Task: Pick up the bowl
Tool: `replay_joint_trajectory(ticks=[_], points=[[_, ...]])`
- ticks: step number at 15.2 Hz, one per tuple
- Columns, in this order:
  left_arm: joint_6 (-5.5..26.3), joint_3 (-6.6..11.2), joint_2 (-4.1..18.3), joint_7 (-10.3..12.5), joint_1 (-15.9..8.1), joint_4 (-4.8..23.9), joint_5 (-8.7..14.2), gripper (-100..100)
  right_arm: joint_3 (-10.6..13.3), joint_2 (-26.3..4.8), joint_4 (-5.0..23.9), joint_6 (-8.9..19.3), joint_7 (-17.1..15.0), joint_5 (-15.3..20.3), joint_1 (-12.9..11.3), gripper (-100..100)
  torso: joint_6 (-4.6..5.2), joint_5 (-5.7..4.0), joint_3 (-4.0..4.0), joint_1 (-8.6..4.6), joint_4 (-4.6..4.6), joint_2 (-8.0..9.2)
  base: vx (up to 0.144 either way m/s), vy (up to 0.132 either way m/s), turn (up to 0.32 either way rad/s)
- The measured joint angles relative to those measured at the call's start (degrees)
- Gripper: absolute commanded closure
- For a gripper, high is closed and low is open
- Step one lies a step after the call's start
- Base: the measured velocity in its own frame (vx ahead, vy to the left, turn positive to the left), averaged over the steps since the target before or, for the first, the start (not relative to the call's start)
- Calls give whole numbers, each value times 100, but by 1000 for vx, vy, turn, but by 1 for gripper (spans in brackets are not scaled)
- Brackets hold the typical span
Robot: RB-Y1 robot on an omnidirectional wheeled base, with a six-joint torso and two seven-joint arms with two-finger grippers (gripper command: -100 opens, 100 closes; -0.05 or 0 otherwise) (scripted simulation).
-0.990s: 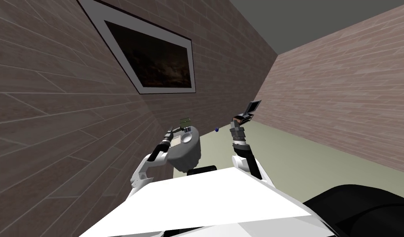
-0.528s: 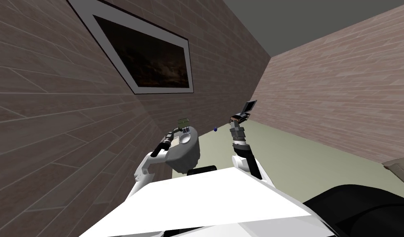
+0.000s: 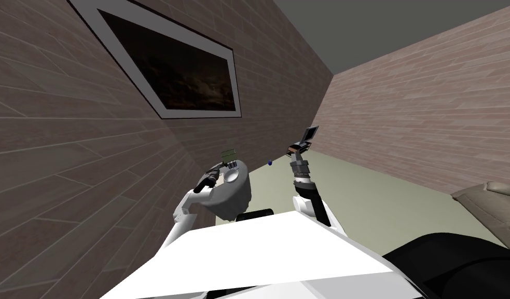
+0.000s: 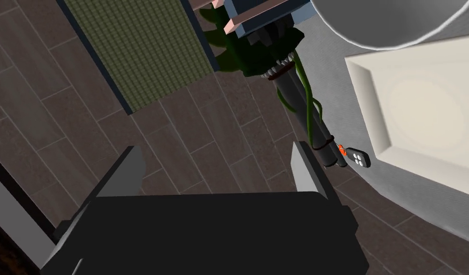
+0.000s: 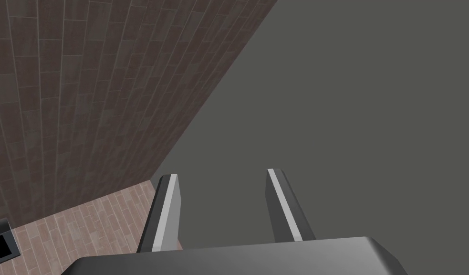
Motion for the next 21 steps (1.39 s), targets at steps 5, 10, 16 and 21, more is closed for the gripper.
replay_joint_trajectory(ticks=[5, 10, 16, 21], points=[[584, 41, 36, -110, -256, 346, 54, -100, 0, 0, 0, 0, 0, 0, 0, 0, 1, 0, 0, -1, 0, 0, -1, -5, -80], [1131, 78, 85, -205, -451, 658, 124, -100, 0, 0, 0, 0, 0, 0, 0, 0, 1, 0, 0, -1, 0, 0, -2, -5, -78], [1777, 125, 149, -320, -733, 1078, 212, -100, 0, 0, 0, 0, 0, 0, 0, 0, 2, 0, 0, -1, 0, 1, -3, -4, -75], [2351, 165, 194, -423, -974, 1444, 284, -100, 0, 0, 0, 0, 0, 0, 0, 0, 1, 0, 1, 0, 1, 1, -4, -4, -75]])
